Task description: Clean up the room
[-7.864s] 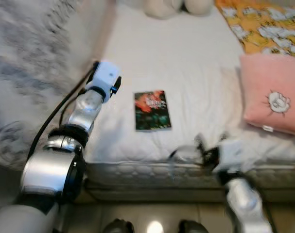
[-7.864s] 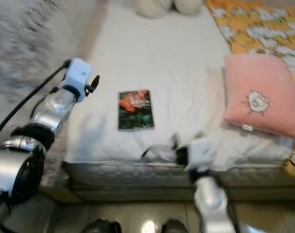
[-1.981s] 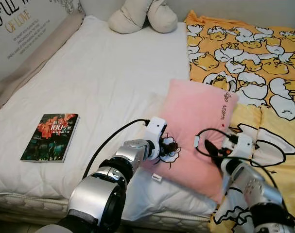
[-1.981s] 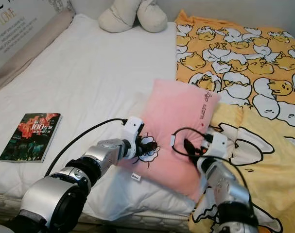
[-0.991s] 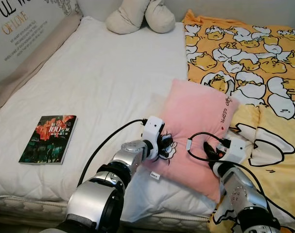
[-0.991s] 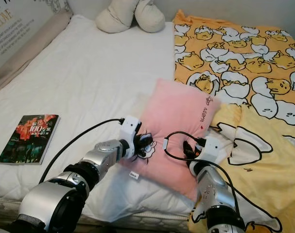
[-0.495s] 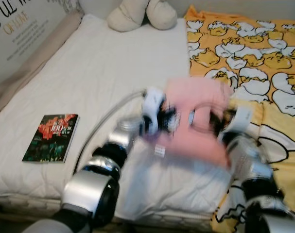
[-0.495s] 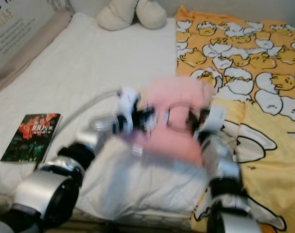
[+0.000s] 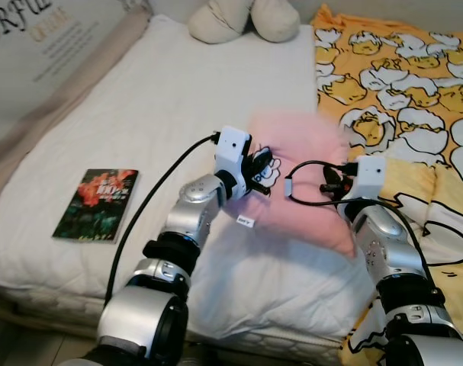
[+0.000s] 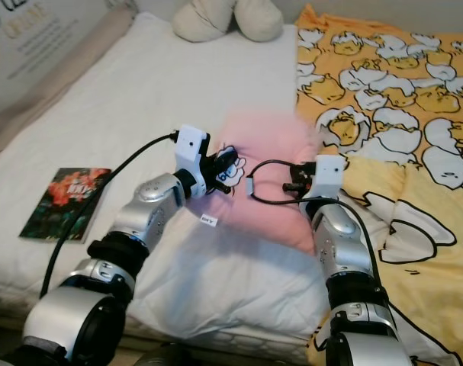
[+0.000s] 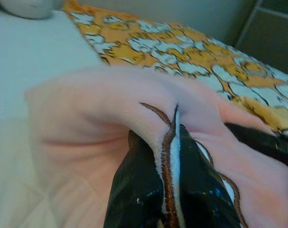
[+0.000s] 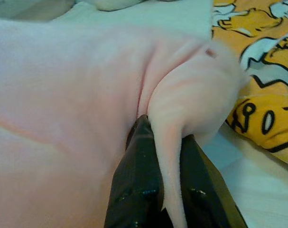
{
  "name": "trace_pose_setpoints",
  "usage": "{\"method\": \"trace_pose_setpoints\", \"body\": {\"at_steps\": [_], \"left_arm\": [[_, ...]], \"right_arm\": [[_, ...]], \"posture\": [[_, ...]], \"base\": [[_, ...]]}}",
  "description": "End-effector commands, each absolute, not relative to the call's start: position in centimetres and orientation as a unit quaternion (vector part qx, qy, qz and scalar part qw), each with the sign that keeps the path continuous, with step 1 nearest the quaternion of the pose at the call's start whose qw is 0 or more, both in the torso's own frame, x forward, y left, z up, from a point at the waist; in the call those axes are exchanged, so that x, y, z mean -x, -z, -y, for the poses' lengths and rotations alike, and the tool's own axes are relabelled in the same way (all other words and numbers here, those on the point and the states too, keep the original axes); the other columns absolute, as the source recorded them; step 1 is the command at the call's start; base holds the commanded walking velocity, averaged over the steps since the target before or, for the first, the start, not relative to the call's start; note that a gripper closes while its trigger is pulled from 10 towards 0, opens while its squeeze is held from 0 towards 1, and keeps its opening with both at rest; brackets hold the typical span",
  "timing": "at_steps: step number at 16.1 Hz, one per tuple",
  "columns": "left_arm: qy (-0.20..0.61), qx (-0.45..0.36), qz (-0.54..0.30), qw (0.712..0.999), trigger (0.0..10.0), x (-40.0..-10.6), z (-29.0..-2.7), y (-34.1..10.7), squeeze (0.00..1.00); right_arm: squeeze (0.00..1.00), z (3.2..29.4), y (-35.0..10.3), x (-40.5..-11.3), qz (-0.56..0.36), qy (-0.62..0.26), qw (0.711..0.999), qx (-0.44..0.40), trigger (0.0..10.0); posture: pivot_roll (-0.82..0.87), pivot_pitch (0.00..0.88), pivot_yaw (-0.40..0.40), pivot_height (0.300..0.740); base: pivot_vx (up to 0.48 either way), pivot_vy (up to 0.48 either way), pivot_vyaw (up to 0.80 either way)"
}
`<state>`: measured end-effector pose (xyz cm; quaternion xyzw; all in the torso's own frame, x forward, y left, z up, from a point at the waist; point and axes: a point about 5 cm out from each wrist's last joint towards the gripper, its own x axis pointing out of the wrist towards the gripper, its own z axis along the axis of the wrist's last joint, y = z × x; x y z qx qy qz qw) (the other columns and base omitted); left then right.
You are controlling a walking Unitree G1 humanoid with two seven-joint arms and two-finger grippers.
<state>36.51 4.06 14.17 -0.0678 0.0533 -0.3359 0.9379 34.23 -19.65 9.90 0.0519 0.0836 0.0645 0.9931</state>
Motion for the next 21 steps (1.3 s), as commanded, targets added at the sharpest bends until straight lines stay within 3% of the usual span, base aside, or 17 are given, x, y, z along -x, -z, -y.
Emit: {"method": "trace_pose_setpoints", "body": {"at_steps": [1, 19, 21], "left_arm": [[0.317, 0.075, 0.001, 0.945, 10.0, -37.1, -4.4, -16.5, 0.00], [0.285, 0.060, 0.031, 0.956, 10.0, -37.0, -4.0, -17.5, 0.00], [0.268, 0.051, 0.021, 0.962, 10.0, -37.0, -4.3, -17.1, 0.00]], "right_arm": [[0.00, 19.4, -11.1, -34.6, -0.056, -0.068, 0.996, -0.032, 10.0], [0.00, 18.8, -11.7, -34.5, -0.039, -0.097, 0.995, 0.002, 10.0], [0.00, 19.0, -11.4, -34.3, -0.045, -0.086, 0.995, 0.004, 10.0]], "posture": [[0.00, 0.000, 0.048, 0.740], [0.00, 0.000, 0.031, 0.740], [0.00, 0.000, 0.027, 0.740]], "base": [[0.000, 0.480, 0.00], [0.000, 0.480, 0.05], [0.000, 0.000, 0.00]]}}
